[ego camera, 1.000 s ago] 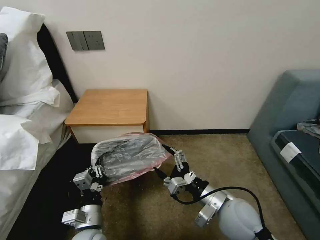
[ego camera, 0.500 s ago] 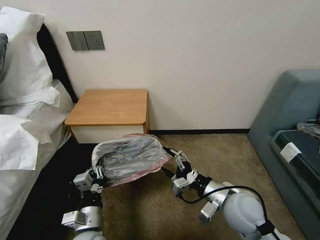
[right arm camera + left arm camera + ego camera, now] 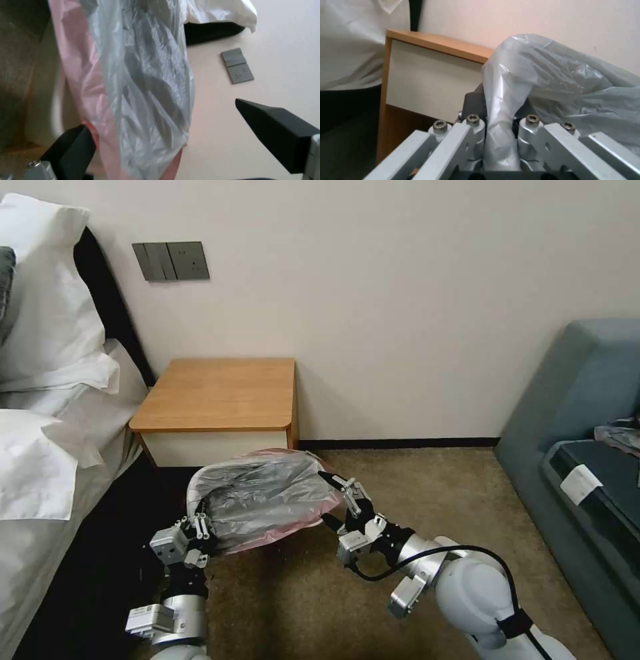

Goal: Pick up the garbage bag from the table and place it over the trash can.

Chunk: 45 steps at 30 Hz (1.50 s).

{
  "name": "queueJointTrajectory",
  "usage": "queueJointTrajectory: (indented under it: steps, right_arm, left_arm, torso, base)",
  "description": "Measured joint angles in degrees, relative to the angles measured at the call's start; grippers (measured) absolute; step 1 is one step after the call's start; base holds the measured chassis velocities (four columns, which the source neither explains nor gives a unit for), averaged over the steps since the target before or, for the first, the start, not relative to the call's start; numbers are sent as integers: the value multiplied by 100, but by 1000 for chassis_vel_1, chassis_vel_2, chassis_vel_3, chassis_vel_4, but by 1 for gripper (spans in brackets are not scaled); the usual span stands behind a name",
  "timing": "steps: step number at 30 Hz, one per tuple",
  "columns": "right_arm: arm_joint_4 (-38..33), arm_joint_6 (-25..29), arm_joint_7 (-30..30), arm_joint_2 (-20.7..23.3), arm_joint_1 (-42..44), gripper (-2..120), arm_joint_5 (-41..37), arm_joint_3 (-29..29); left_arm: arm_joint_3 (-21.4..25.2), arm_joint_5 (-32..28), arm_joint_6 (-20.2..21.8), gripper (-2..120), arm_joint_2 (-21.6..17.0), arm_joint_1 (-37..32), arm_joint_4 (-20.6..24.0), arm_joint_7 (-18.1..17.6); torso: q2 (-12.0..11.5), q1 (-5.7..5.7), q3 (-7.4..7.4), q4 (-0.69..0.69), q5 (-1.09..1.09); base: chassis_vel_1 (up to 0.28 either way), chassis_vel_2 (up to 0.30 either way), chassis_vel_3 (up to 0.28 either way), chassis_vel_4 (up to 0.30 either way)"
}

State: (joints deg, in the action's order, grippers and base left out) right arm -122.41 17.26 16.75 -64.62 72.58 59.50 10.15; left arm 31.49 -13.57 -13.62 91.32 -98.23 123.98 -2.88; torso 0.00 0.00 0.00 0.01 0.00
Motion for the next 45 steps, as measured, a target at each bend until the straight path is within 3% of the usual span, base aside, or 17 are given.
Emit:
queueJointTrajectory:
  steps: [4,7,13,23,26,32,39,45]
  right_arm:
    - [38,-15,23,-4,-61,99,-27,-64]
    - [48,-45,100,32,-60,90,-145,-106]
    - [45,-258,403,189,-61,65,-675,-200]
    - [26,-359,560,287,-225,36,-894,-240]
    - [27,-382,634,292,-263,19,-967,-278]
    - [-4,-501,802,371,-285,0,-1330,-321]
    - [-60,-633,1016,537,-417,0,-1851,-339]
    - [-136,-1077,1338,883,-677,0,-2970,-497]
  left_arm:
    - [-35,31,-2,7,19,-6,-15,3]
    - [-35,37,-3,7,21,-6,-19,3]
    - [-30,42,-3,7,19,-1,-20,4]
    - [-33,47,-11,7,17,-11,-14,6]
    - [-26,50,-13,7,17,-13,-13,7]
    - [-28,61,-13,7,19,-16,-14,7]
    - [-34,82,-13,7,16,-16,-34,7]
    - [-33,122,-13,7,7,-25,-40,7]
  torso:
    - [0,0,0,0,0]
    - [0,0,0,0,0]
    - [0,0,0,-1,0]
    - [0,0,0,-1,0]
    - [0,0,0,-1,0]
    - [0,0,0,-1,0]
    - [0,0,0,-1,0]
    - [0,0,0,0,0]
  base:
    - [0,0,0,0]
    - [0,0,0,0]
    - [0,0,0,0]
    - [0,0,0,0]
    - [0,0,0,0]
    - [0,0,0,0]
    - [0,0,0,0]
    - [0,0,0,0]
